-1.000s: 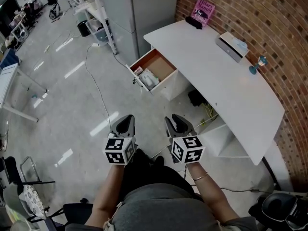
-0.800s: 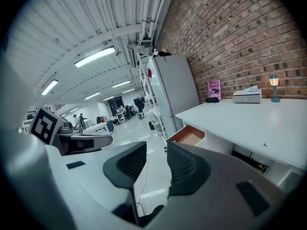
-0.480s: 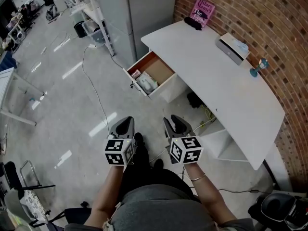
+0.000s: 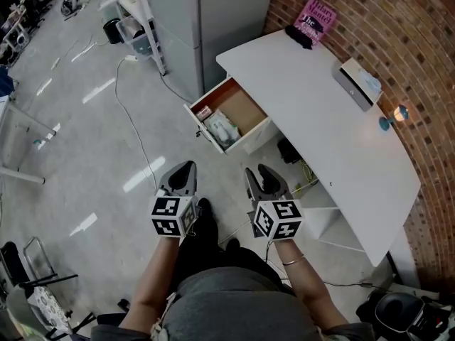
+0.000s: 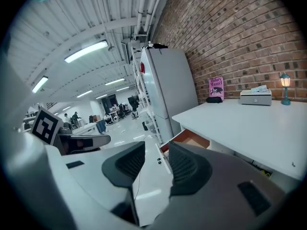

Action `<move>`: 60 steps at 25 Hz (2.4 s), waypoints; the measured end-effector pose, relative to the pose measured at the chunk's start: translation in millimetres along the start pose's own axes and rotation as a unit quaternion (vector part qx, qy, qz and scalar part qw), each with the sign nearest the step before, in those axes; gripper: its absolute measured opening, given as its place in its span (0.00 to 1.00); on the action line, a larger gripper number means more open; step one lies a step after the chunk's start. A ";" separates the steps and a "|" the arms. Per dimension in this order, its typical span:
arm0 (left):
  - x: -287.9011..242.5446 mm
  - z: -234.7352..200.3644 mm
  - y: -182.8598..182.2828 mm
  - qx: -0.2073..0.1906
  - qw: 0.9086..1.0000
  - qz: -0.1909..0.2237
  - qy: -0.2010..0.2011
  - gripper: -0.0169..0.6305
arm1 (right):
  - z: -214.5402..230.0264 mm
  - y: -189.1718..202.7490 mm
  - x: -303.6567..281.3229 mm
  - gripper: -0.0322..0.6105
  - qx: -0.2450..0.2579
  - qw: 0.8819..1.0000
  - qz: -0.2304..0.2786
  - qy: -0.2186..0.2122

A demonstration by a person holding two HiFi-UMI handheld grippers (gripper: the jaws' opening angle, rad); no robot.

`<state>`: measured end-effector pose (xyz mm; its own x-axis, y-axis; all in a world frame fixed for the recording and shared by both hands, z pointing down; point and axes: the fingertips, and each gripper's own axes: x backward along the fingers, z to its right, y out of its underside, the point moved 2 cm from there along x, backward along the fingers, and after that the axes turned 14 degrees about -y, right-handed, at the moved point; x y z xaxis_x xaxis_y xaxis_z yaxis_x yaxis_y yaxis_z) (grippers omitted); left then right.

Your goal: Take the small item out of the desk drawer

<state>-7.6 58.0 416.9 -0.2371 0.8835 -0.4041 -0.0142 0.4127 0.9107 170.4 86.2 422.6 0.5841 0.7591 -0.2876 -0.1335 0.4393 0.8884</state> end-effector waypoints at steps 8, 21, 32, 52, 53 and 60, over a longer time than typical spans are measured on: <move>-52.0 -44.5 -30.5 0.001 1.000 0.003 0.018 0.06 | 15.6 -16.4 -64.0 0.28 -0.009 0.999 -0.018 0.029; -88.0 -89.6 -51.5 0.016 0.999 0.014 0.038 0.06 | 28.6 -33.5 -108.8 0.28 0.004 0.997 -0.038 0.064; -98.6 -97.6 -46.7 0.021 0.999 0.007 0.027 0.06 | 40.0 -22.9 -138.6 0.28 0.001 0.996 -0.067 0.050; -138.9 -123.0 -27.5 0.061 0.995 -0.052 -0.055 0.06 | 98.7 27.5 -231.4 0.29 -0.033 0.981 -0.188 -0.010; -140.2 -124.1 -25.1 0.062 0.995 -0.056 -0.059 0.06 | 102.1 31.2 -235.5 0.30 -0.033 0.980 -0.196 -0.010; -151.0 -132.9 -15.0 0.077 0.990 -0.074 -0.088 0.06 | 130.7 62.4 -260.7 0.30 -0.024 0.966 -0.258 -0.006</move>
<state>-100.6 -111.1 475.6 -0.0694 0.8304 -0.5529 0.1156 0.5572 0.8223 114.4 -147.1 599.8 0.5926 0.4273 -0.6829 0.1417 0.7792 0.6106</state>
